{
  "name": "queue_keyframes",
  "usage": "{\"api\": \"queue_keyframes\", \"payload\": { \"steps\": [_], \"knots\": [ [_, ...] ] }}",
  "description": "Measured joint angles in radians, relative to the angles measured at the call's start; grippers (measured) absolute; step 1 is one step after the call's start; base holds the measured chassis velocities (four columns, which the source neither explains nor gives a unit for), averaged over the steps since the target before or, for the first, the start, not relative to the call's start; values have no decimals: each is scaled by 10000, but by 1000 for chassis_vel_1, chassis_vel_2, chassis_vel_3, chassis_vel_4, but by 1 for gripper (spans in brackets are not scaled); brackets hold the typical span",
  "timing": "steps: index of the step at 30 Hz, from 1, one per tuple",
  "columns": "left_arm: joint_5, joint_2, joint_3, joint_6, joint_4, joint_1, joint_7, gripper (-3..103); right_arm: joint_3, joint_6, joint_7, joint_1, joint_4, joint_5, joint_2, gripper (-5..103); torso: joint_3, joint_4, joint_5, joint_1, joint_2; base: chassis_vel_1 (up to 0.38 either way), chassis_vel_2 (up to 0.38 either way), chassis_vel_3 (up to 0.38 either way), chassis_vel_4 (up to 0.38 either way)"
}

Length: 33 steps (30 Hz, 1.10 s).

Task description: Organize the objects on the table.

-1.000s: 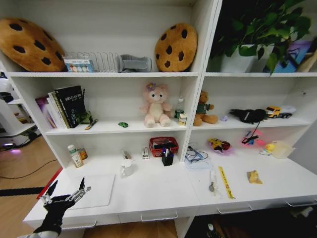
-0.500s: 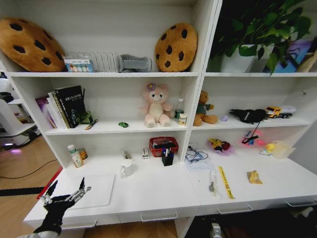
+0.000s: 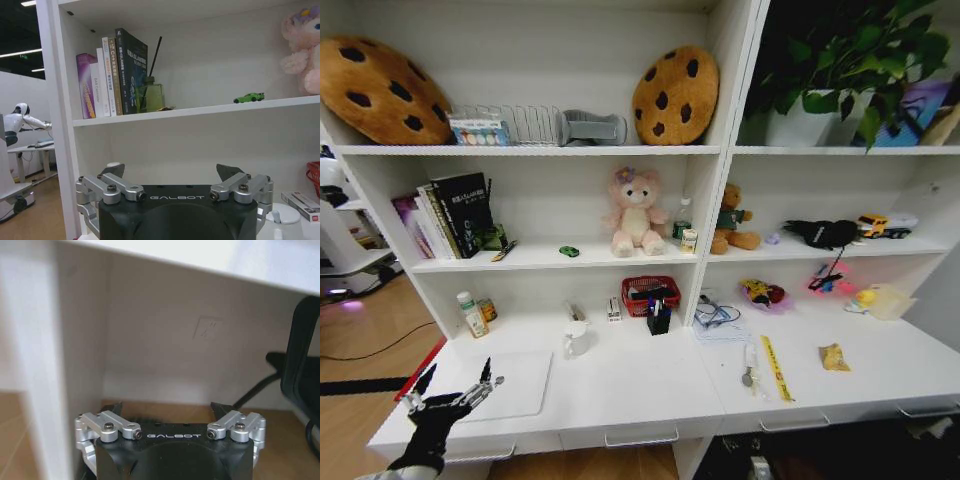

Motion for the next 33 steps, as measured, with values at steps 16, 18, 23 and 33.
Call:
{"api": "queue_keyframes", "payload": {
  "steps": [16, 18, 23, 33],
  "knots": [
    [0, 0, 0, 0, 0, 0, 0, 100, 1868, 200, 136, -6708, 9155, 2565, -289, 97, -1, 9, -8, -2, 2, 0, 0, 0, 0],
    [0, 0, -1, 0, 0, -1, 1, 100, 2256, -44, 136, -6971, 10188, 2881, -296, 93, 0, 5, -5, -1, 3, 0, 0, 0, 0],
    [0, 0, 0, 0, 0, 0, 0, 100, 3228, -1112, 307, -7093, 12264, 3974, -445, 100, 1, 6, -2, -2, 1, 0, 0, 0, 0],
    [0, 0, 0, 0, 0, 0, 1, 100, 3892, -1888, 393, -6971, 13694, 4629, -601, 100, 0, 4, -4, -1, 0, -4, -2, 5, 4]
  ]
}}
